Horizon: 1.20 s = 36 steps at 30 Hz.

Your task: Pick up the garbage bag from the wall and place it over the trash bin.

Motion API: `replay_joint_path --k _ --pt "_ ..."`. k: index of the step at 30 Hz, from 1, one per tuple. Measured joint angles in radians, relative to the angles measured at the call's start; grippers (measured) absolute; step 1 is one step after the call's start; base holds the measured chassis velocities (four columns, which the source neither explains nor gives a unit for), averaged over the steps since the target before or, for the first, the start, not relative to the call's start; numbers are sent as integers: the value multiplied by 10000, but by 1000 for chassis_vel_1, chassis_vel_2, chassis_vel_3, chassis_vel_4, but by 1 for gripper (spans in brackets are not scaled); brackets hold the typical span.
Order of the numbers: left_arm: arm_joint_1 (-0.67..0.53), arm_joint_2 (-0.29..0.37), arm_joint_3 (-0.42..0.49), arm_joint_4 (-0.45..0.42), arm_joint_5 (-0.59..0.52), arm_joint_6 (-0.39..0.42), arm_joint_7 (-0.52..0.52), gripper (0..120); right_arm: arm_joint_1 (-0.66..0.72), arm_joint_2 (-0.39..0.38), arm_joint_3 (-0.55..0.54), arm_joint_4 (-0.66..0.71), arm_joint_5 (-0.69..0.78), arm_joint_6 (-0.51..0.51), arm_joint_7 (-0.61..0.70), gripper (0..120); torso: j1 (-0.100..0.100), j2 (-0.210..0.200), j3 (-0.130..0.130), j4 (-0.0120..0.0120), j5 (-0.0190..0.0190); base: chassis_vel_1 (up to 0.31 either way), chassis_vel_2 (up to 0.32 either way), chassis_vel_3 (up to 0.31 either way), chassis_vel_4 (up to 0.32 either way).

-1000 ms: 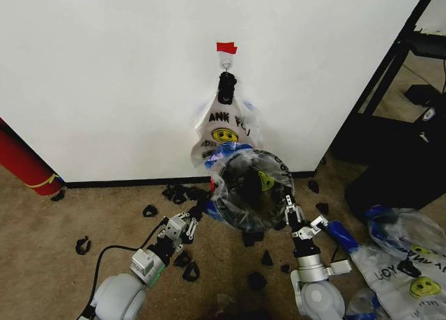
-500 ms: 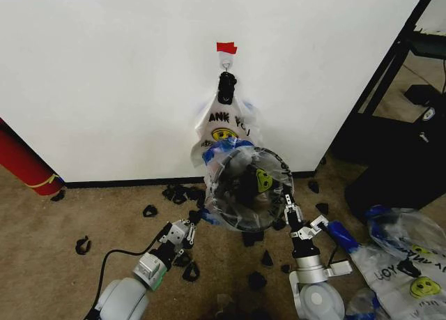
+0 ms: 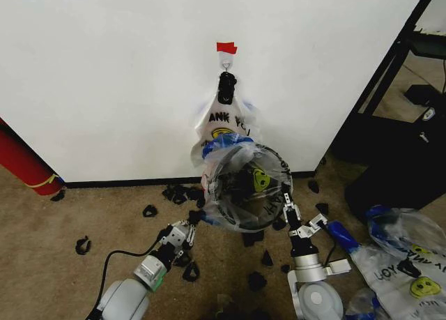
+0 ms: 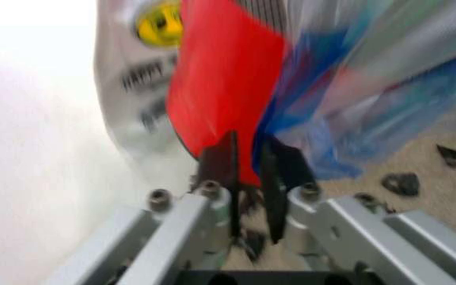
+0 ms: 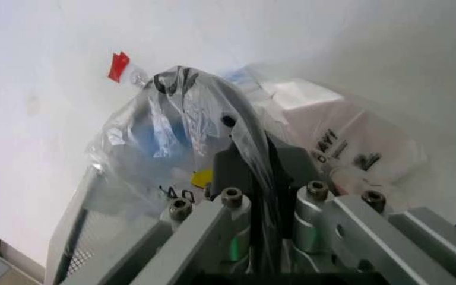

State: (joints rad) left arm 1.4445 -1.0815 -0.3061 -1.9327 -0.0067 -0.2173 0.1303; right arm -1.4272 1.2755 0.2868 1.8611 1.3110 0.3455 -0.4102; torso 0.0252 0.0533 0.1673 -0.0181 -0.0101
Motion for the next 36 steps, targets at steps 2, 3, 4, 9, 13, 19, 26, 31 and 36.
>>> replay_joint_path --k 2,3,4,9,13,19,26,31,36 --pt "15 66 -152 199 232 -640 284 26 31 -6 -1 40 115 -59 189 1 0 -1 1 1 1 0 0 0 0" --pt "9 95 -266 308 238 -1097 696 31 47 -15 2 91 191 -121 358 1 0 -1 1 2 0 0 0 0 0" --pt "9 95 -266 308 238 -1097 696 31 47 -15 2 91 191 -121 358 1 0 -1 1 2 0 0 0 0 0" --pt "-148 139 -1205 862 -366 -2829 3421 51 106 -118 58 283 563 -438 1087 1 0 0 0 0 0 0 0 0 0" --pt "-319 166 -2031 1353 -1440 -3414 5500 65 165 -254 131 117 592 -487 1145 1 0 0 0 1 -1 0 0 0 0" --pt "-718 315 -2734 1908 -4027 -3434 6239 84 207 -587 278 -691 227 -499 -53 1 0 -1 1 2 0 0 0 0 0" --pt "-1056 503 -2359 172 -5746 -1826 4648 100 416 -1131 843 -2499 -886 -975 -4592 1 1 -1 1 -2 2 0 0 0 0" --pt "-1131 562 -2350 90 -4969 -1762 5527 100 546 -1169 851 -2752 -1256 -1095 -5373 1 0 -1 1 3 1 0 0 0 0" --pt "-1133 561 -2297 123 -4433 -1740 6250 100 507 -1189 881 -2788 -1242 -1073 -5543 1 1 0 1 0 2 0 0 0 0"
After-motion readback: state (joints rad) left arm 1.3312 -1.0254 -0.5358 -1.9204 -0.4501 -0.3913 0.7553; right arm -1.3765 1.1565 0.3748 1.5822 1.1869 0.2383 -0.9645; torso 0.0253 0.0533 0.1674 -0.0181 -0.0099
